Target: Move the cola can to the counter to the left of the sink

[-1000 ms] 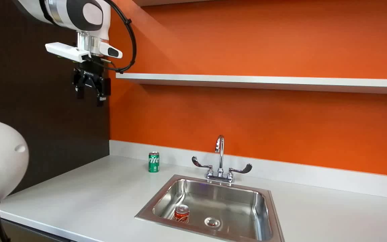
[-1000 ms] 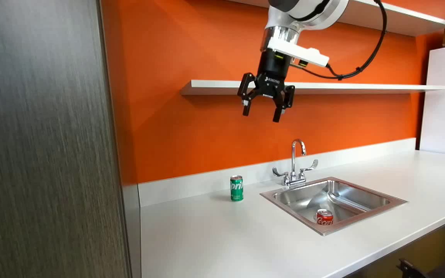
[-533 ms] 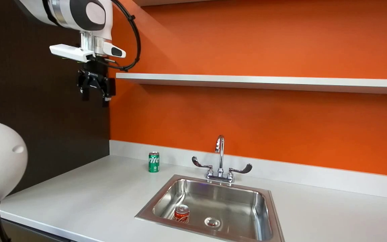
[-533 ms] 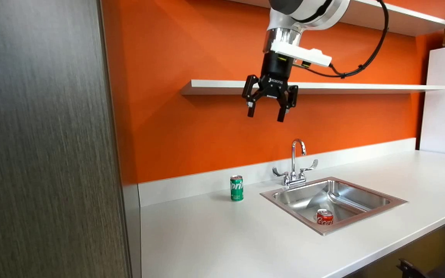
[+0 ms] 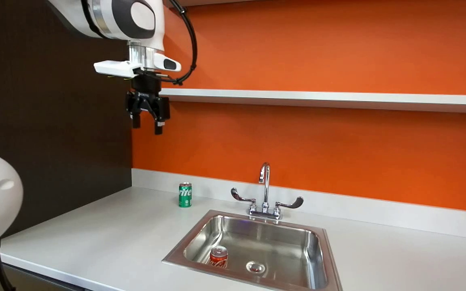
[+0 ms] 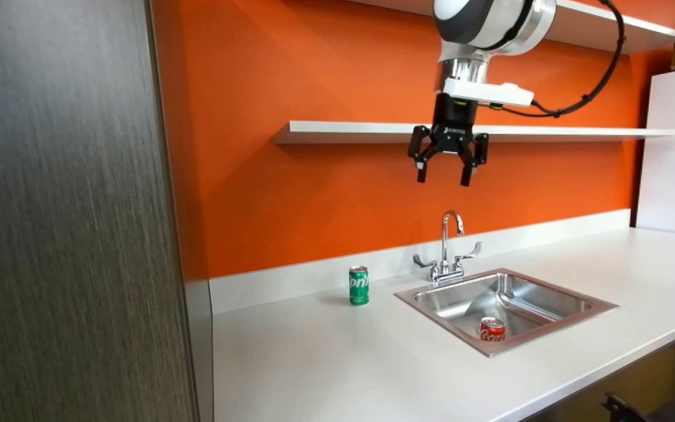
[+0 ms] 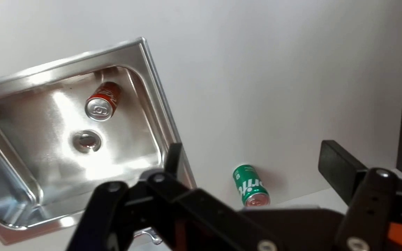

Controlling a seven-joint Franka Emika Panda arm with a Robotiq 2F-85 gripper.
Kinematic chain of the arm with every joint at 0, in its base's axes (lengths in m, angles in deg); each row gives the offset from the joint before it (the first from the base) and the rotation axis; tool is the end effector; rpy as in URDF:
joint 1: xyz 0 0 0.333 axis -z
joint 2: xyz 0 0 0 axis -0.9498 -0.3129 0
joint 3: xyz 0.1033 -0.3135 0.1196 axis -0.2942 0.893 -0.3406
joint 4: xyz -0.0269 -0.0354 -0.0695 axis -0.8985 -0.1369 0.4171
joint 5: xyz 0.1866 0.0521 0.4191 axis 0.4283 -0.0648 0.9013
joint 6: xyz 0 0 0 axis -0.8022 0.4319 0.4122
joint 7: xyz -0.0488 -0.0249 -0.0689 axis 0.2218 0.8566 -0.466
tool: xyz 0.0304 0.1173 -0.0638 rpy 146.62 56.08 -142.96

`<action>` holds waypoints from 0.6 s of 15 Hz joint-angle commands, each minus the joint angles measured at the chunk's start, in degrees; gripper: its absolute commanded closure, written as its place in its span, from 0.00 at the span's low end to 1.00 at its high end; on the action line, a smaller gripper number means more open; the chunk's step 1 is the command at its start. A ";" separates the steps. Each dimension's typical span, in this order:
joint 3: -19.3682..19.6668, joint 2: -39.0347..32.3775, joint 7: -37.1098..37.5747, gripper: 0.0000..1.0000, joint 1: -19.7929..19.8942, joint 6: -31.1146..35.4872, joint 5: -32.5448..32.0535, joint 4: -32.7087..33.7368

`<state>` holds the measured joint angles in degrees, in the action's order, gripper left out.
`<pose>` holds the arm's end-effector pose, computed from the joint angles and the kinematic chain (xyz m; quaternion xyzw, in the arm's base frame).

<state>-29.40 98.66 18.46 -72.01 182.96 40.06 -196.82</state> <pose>0.4669 0.0380 0.4978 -0.9929 0.0900 -0.0615 0.0480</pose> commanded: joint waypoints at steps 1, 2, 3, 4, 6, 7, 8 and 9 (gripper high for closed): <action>1.76 -0.53 1.18 0.00 3.11 0.04 -1.98 -0.99; 2.45 -0.88 1.09 0.00 3.90 0.53 -2.21 -1.40; 3.22 -1.36 0.92 0.00 4.70 0.95 -2.43 -1.74; 3.72 -2.06 1.04 0.00 5.39 1.69 -2.74 -1.98; 4.71 -3.64 1.22 0.00 6.66 3.63 -3.41 -2.53; 5.15 -4.38 1.26 0.00 7.18 4.60 -3.73 -2.78; 5.69 -5.26 1.10 0.00 7.70 5.85 -3.94 -3.13; 6.08 -6.12 1.07 0.00 8.12 6.93 -4.12 -3.31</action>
<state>-23.87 95.01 18.46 -65.41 186.91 37.54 -199.97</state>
